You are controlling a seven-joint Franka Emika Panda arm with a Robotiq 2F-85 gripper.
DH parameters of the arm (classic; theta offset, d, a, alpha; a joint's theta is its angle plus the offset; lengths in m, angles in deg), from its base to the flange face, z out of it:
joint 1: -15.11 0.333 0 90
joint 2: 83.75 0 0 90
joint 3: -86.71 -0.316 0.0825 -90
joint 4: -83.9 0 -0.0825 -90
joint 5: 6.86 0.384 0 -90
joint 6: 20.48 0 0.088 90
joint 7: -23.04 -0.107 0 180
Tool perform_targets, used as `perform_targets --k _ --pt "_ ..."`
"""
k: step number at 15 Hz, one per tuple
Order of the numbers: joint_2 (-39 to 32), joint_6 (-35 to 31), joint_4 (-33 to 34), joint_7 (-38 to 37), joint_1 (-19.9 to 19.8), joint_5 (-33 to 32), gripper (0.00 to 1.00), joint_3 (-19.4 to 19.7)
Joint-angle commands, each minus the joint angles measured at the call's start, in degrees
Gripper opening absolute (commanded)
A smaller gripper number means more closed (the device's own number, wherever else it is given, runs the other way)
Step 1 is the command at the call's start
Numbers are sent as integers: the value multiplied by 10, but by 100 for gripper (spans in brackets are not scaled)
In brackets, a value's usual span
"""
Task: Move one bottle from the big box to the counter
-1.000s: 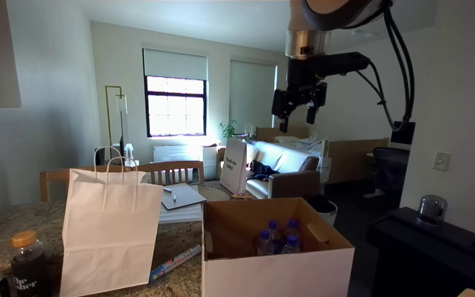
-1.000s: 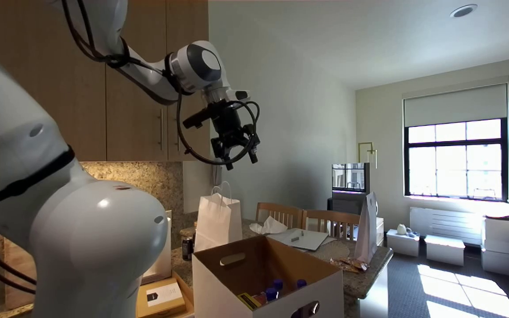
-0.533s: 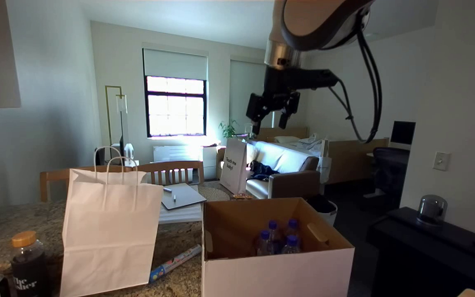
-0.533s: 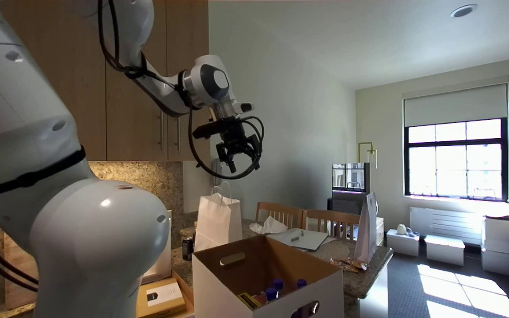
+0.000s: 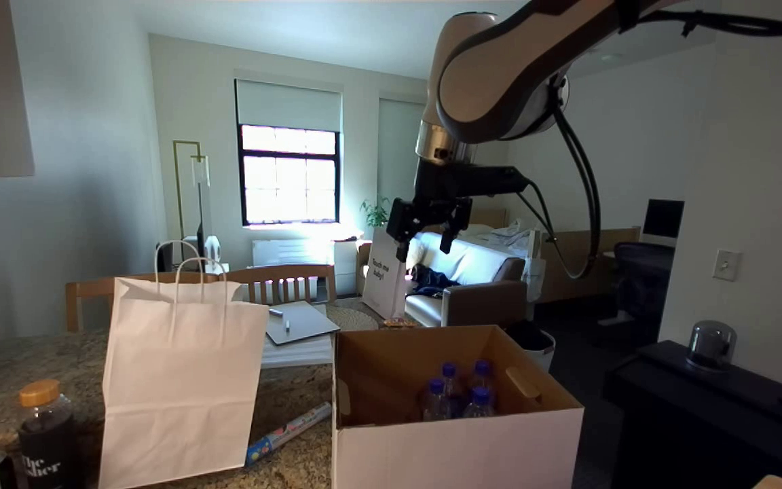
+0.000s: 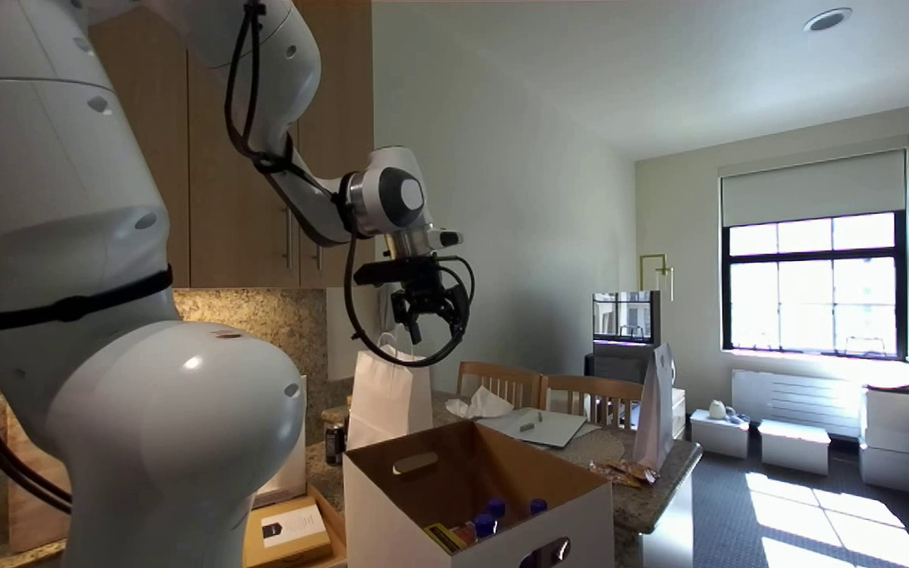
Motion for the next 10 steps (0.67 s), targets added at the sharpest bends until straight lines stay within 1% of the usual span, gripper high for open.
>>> perform_targets --k 1,2,3,4,5,7,8,9,10 --pt "0 2 1 -1 5 0 100 4" --pt "0 2 1 -1 5 1 100 5" --pt "-20 -5 7 6 8 16 100 12" --pt "-35 -18 3 28 17 47 100 29" --pt "-47 -14 2 75 36 97 100 52" --pt "-67 -27 -7 120 47 161 100 74" --pt "-79 -33 -8 115 40 173 100 79" --pt "-88 -42 -11 90 26 168 100 79" --pt "-99 -48 -12 66 13 148 100 79"
